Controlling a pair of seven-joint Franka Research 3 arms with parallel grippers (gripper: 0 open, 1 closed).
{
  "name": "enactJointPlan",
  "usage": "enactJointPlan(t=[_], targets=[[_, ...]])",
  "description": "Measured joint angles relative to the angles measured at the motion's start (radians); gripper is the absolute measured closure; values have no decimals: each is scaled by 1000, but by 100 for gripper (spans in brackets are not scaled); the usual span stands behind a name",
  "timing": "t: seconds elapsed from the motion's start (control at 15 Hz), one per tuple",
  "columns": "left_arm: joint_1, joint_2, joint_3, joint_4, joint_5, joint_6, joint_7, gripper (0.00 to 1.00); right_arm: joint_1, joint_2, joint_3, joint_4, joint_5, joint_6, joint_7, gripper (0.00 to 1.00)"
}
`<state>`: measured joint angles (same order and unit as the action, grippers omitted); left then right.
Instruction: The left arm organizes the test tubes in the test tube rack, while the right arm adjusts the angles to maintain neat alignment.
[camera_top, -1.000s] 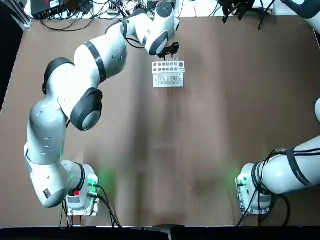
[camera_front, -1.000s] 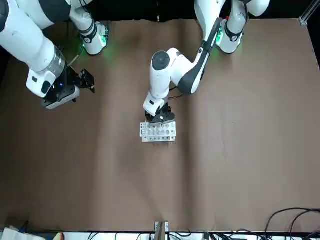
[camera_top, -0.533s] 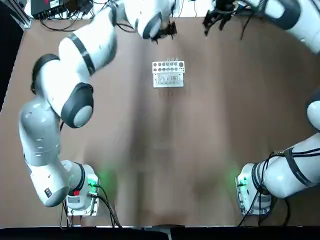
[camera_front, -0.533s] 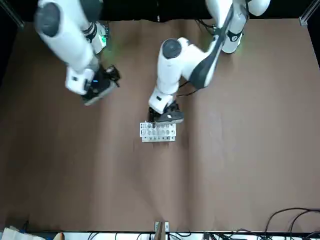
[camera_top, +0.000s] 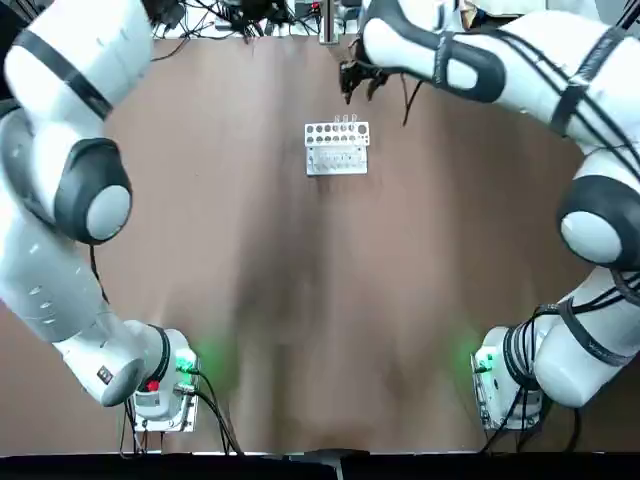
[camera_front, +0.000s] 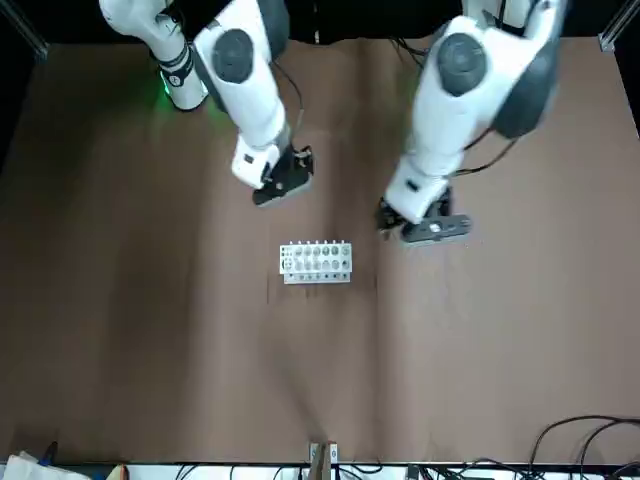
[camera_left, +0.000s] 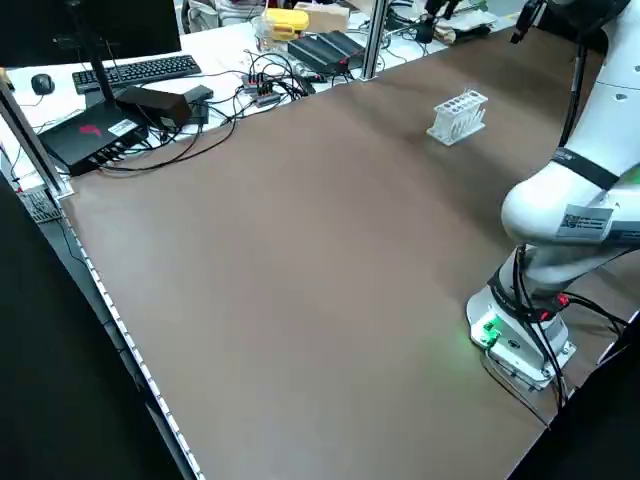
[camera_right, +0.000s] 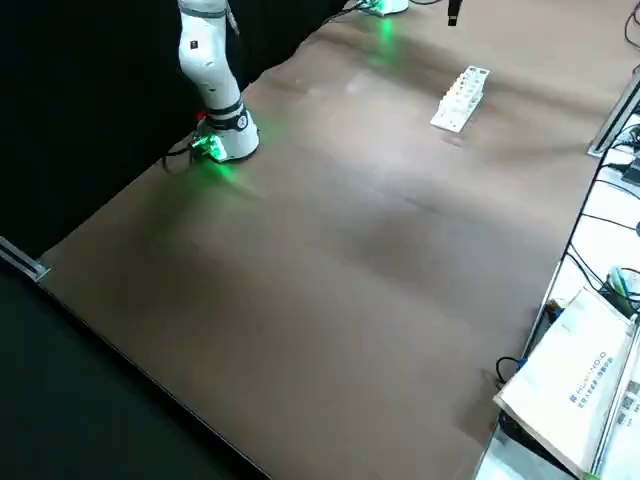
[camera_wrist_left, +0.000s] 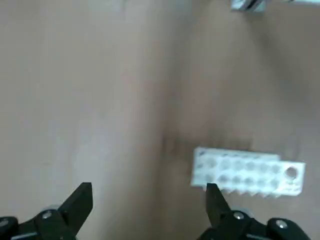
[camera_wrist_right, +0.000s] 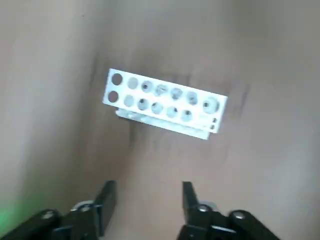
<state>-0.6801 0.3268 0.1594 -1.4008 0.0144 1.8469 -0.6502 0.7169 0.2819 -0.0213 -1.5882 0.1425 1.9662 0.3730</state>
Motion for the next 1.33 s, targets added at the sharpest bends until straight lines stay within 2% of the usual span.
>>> enactJointPlan(t=[0.2, 0.33, 0.4, 0.73, 1.07, 1.33], targets=[[85, -79, -1, -7, 0, -147, 165, 0, 39, 100, 0, 57, 0, 59, 64, 61], [140, -130, -2, -13, -2, -195, 272, 0, 43, 162, -1, 71, 0, 133, 65, 80], [185, -173, -2, -18, -4, -234, 360, 0, 43, 212, -4, 79, -1, 178, 55, 98], [261, -234, -3, -26, -4, -291, 510, 0, 43, 276, -9, 89, -2, 197, 124, 99], [329, -243, -3, -26, -40, -293, 530, 0, 39, 295, -16, 89, -2, 197, 169, 99], [343, -243, -3, -27, -41, -293, 534, 0, 38, 317, -20, 90, -2, 204, 209, 99]])
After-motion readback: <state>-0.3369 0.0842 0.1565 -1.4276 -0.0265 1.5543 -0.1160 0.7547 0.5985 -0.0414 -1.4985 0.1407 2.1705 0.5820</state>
